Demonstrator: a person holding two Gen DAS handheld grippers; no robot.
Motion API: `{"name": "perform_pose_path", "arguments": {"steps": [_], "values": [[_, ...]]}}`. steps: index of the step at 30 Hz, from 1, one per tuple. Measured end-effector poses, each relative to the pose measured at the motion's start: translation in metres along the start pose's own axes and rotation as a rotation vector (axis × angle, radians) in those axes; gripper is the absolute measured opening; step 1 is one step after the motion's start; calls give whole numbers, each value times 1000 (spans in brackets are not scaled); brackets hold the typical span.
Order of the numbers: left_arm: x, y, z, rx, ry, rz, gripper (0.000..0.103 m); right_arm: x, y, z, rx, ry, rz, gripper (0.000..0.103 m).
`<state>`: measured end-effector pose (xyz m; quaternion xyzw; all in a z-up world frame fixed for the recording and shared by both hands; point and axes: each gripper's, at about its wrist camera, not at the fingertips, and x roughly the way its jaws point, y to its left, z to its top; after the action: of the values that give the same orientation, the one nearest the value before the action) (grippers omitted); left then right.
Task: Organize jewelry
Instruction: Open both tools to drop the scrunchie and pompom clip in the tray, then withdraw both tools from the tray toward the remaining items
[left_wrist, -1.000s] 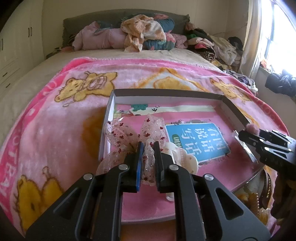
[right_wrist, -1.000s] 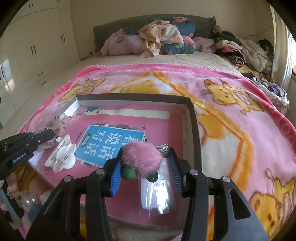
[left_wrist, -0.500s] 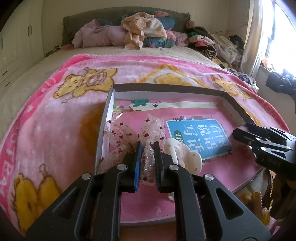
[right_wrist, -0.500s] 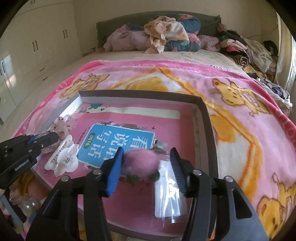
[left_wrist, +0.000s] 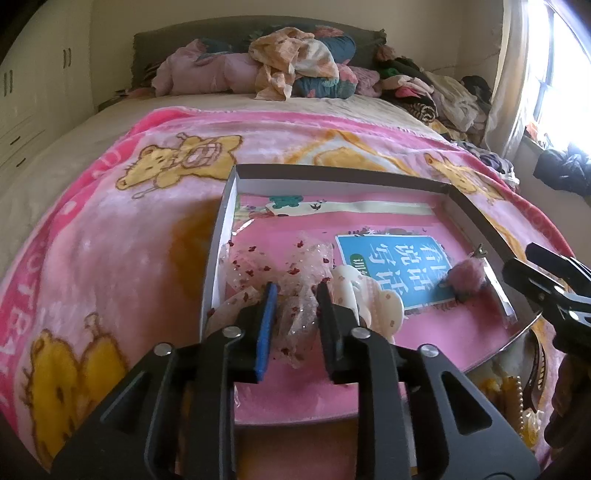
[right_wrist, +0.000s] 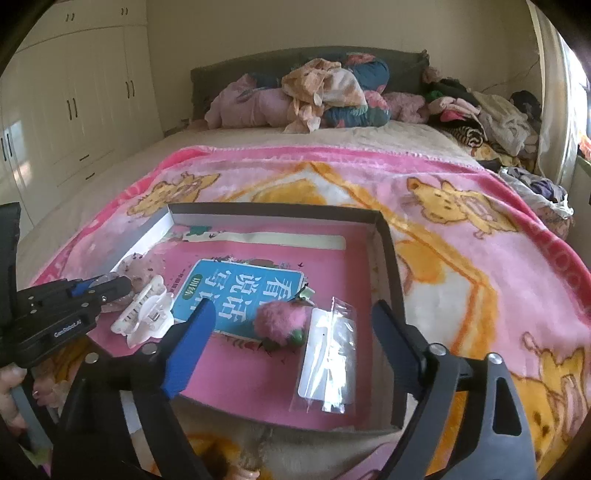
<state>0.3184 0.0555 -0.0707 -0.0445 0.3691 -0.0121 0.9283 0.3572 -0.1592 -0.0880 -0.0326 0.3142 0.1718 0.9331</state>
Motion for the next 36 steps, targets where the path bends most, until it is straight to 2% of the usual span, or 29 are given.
{"name": "perform_pose_path", "arguments": {"steps": [2, 5, 10, 12, 14, 17, 20, 25, 36], "values": [[-4, 1, -1, -5, -5, 2, 26, -4, 0, -1, 5, -5, 1, 88], [-10, 1, -2, -4, -17, 17, 29, -10, 0, -3, 3, -16, -9, 91], [-23, -1, -3, 1, -41, 30, 44, -22, -2, -6, 22, -38, -15, 95], [-29, -2, -4, 4, -56, 38, 61, -28, -4, -6, 34, -46, -11, 95], [-35, -2, -3, 3, -69, 39, 66, -34, -5, -7, 36, -54, -13, 95], [-46, -3, -3, 4, -90, 41, 83, -43, -5, -8, 34, -66, -15, 96], [-57, -4, -3, 7, -117, 49, 91, -54, -5, -10, 34, -81, -18, 96], [-78, -9, -4, 19, -161, 52, 91, -72, -5, -14, 32, -104, -26, 96], [-110, -10, -14, -2, -200, 16, 91, -108, -2, -26, 26, -137, -23, 96]]}}
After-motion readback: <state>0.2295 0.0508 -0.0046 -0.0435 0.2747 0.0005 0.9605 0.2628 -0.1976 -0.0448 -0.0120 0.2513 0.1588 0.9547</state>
